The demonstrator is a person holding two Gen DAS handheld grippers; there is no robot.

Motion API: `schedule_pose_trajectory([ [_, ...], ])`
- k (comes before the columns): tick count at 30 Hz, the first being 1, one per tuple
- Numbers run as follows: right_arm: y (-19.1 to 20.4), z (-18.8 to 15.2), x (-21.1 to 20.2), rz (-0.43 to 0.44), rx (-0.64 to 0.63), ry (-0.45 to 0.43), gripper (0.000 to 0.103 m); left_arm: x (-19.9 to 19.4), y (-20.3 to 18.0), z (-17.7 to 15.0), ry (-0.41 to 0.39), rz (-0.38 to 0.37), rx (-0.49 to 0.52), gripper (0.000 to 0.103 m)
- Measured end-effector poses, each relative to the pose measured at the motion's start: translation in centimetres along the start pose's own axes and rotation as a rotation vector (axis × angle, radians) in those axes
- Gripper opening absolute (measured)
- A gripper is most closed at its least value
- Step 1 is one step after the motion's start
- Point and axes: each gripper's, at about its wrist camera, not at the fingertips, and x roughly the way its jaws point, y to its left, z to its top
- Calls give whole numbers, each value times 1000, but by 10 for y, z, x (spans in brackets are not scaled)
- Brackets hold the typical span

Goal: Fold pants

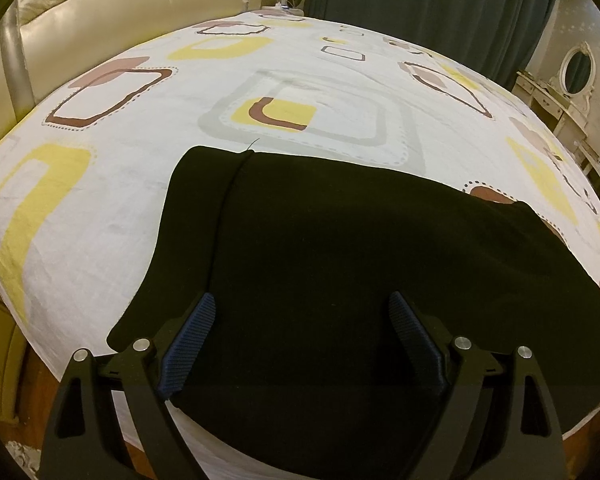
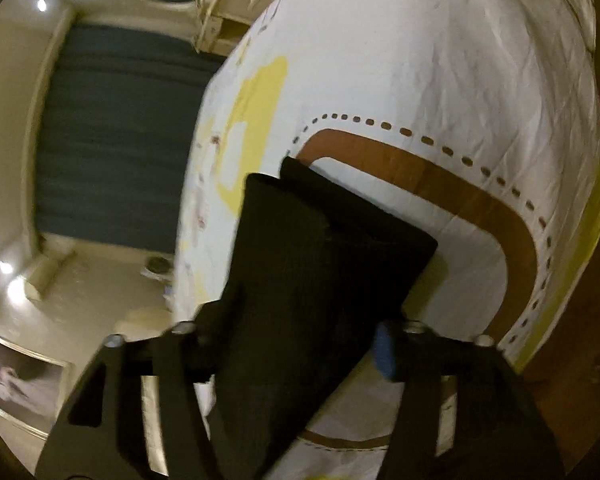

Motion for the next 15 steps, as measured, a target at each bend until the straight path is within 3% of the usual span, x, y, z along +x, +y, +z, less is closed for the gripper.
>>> schedule_pose_trajectory([
  [3,-1,0,-2,1,18,9,69,0,0,0,0,1,0,88],
  [5,1,0,-5,14,22,2,68,0,0,0,0,1,0,88],
  [6,5,-2,-4,-11,7,0,54,0,0,0,0,1,0,88],
  [7,8,-2,-4,-62,-19,-1,22,0,0,0,-1,2,1,88],
  [8,17,-1,1,-131,-61,16,9,0,0,0,-1,2,1,88],
  [11,49,2,18,-211,-168,58,6,0,0,0,0,1,0,88],
  [15,124,12,24,-135,-293,53,6,0,0,0,-2,-2,-1,89],
])
